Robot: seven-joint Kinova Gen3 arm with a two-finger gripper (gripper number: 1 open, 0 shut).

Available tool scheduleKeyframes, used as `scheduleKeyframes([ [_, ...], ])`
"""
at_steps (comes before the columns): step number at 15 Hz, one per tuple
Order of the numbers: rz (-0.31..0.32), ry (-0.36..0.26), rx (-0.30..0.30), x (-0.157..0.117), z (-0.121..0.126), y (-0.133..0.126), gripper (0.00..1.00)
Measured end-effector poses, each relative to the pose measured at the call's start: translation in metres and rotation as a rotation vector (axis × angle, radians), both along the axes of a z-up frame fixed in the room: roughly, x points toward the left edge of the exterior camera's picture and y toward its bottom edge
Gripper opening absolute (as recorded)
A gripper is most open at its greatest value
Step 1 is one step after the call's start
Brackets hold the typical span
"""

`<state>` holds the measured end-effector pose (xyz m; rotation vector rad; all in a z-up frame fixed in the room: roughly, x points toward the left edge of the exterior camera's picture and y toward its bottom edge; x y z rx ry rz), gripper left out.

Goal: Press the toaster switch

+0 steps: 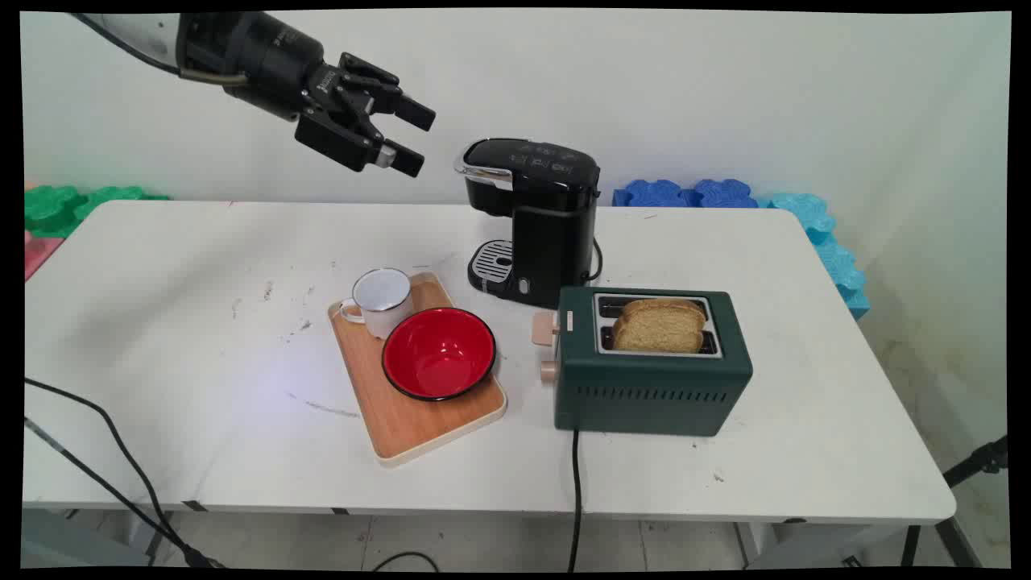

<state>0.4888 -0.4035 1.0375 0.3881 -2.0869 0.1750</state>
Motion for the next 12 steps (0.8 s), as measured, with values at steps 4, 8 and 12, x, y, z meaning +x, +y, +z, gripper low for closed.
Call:
scheduleKeyframes([
  [4,0.014,0.004,0.002,-0.006,-0.007,0.001,1.0],
  [8,0.018,-0.005,-0.004,-0.021,-0.025,0.005,1.0],
  [12,0.016,-0.016,-0.016,-0.037,-0.044,0.007,1.0],
])
